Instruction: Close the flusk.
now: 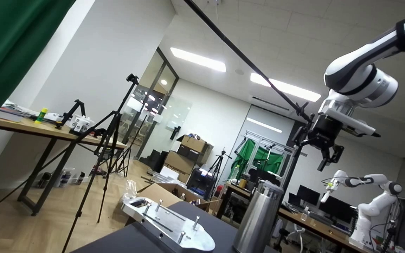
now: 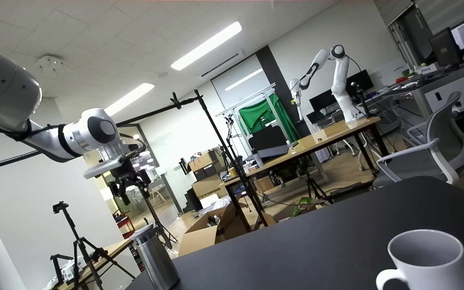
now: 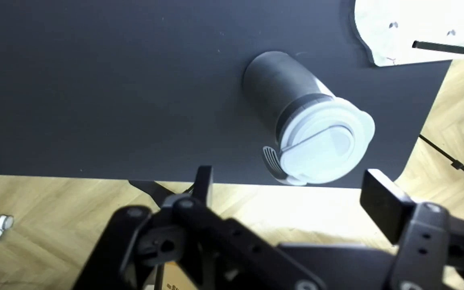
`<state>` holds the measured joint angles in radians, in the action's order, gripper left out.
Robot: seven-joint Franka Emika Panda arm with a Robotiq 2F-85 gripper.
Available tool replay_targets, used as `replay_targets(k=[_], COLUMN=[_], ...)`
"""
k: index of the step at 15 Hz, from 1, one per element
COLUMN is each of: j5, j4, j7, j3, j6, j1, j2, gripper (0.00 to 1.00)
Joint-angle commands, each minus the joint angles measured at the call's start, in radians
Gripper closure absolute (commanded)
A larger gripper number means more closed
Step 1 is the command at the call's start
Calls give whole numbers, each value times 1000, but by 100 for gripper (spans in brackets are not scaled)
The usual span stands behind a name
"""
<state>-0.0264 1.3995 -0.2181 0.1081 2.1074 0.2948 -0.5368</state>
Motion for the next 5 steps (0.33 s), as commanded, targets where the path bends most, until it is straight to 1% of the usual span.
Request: replay_targets(k=[1,3,5], j5=[-2,-8,-8], j4=[36,89,106], j7=[-4,-4,-6], j3=[7,9,9], j6=[2,15,17], j1=[-10,-17,-18], j2=[21,54,65], gripper=[0,0,0])
